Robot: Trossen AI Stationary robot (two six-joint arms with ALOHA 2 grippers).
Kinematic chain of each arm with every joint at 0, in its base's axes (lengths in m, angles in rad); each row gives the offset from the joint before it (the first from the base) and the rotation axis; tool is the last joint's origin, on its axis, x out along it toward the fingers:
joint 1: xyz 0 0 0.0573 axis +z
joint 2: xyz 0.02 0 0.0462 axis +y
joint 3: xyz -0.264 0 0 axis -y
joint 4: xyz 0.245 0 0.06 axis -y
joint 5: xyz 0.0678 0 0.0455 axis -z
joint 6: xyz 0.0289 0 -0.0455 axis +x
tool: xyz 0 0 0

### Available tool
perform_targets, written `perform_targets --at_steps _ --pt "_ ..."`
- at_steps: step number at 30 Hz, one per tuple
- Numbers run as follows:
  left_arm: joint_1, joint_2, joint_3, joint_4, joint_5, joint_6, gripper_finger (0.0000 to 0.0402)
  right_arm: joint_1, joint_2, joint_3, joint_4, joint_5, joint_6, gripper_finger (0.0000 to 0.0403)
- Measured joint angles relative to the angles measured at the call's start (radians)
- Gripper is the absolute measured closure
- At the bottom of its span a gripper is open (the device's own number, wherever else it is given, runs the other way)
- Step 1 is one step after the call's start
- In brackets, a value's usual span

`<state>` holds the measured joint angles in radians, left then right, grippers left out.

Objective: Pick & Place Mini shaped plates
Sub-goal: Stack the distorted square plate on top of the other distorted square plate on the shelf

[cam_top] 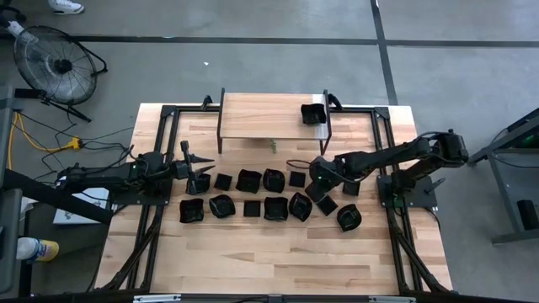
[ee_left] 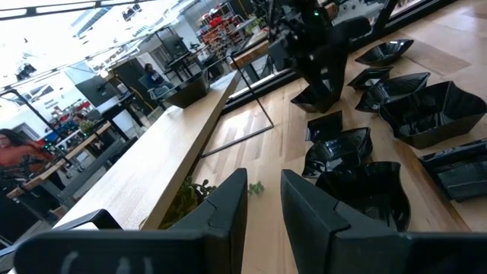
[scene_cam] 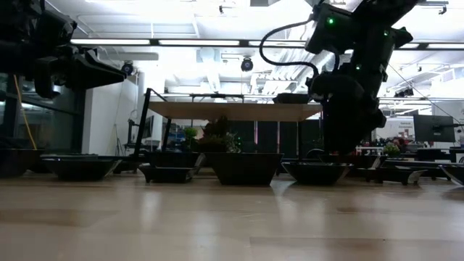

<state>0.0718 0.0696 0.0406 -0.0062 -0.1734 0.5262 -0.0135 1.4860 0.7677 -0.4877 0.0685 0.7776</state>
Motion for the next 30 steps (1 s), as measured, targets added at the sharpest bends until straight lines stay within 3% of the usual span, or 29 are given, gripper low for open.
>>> perform_targets --at_steps 7,21,30 --pt "0.0 0.0 0.0 0.0 0.0 0.0 0.0323 0.0 0.079 0.0 -0.001 -0.018 -0.016 0.0207" --pt "0.0 0.0 0.0 0.0 0.0 0.0 0.0323 -0.025 0.057 0.04 -0.059 -0.033 -0.077 0.0267" --pt "0.0 0.0 0.0 0.0 0.0 0.0 0.0323 -0.033 0.059 0.04 -0.086 -0.041 -0.079 0.0274"
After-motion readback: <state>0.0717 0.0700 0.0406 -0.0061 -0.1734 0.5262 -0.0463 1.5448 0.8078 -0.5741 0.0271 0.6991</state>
